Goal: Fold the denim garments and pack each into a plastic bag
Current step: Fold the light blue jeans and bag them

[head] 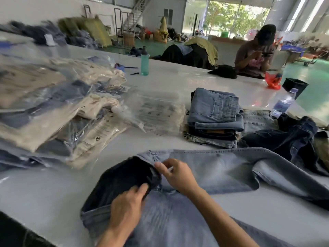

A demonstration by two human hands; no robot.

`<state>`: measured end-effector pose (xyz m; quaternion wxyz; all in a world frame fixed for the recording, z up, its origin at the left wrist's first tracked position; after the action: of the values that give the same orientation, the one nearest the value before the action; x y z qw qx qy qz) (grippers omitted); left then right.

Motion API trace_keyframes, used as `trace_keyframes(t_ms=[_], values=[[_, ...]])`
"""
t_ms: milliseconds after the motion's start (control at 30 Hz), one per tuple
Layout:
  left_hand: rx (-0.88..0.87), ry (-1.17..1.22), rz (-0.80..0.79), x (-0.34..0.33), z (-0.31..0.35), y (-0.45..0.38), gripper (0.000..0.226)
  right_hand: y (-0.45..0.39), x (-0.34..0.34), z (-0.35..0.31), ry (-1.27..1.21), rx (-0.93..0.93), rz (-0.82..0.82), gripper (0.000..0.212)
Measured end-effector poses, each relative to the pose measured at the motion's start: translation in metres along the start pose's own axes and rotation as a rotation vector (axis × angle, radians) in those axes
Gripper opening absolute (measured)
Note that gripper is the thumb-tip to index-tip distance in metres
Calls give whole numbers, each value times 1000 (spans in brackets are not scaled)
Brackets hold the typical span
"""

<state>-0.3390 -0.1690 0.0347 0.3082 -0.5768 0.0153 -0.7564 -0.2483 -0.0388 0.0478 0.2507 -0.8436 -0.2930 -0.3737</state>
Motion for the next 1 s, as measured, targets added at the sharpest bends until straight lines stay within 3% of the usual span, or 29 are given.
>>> trace_keyframes(t_ms=[33, 100, 200, 267, 300, 400, 500, 567, 633, 700, 767, 900, 1000], values=[[-26, -42, -61, -13, 4, 4, 51, -12, -19, -11, -9, -15, -77, 65], [-71, -97, -59, -18, 13, 7, 47, -33, -51, -27, 148, -17, -222, 74], [-52, -36, -9, -6, 1, 7, 32, -54, -74, -38, 465, 17, -342, 46], [59, 14, -30, 10, -30, 3, 25, -65, -68, -33, 421, -35, -361, 22], [117, -26, -60, 17, -49, 2, 30, -69, -58, -28, 321, -88, -354, 13], [209, -64, -90, 41, -106, 9, 57, -77, -14, -13, -180, -337, -142, 30], [348, 384, -89, 56, -145, 22, 63, -99, 1, -16, -825, -450, 192, 29], [471, 564, -73, 47, -166, 28, 56, -120, -18, -26, -1025, -452, 289, 16], [598, 430, -155, 25, -184, 28, 54, -134, -54, -43, -877, -360, 166, 6], [708, 124, -288, 3, -199, 32, 49, -132, -103, -58, -516, -205, -120, 35], [733, -50, -307, -5, -204, 32, 47, -117, -140, -64, -157, -21, -312, 46], [755, -109, -187, 0, -208, 35, 38, -78, -173, -42, 222, 118, -446, 45], [807, 14, -224, -6, -214, 37, 37, -63, -180, -23, 266, 96, -493, 46]])
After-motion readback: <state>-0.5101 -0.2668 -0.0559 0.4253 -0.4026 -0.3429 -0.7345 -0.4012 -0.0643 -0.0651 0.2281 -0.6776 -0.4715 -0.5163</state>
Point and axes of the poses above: each hand's wrist, its own y-axis away from the middle knuckle, its own x-axis out of the back of the hand, z = x × y, the point moved 9 cm from there along -y, towards the middle knuckle, and after that the axes turned 14 degrees about x, right-handed, at the moved point
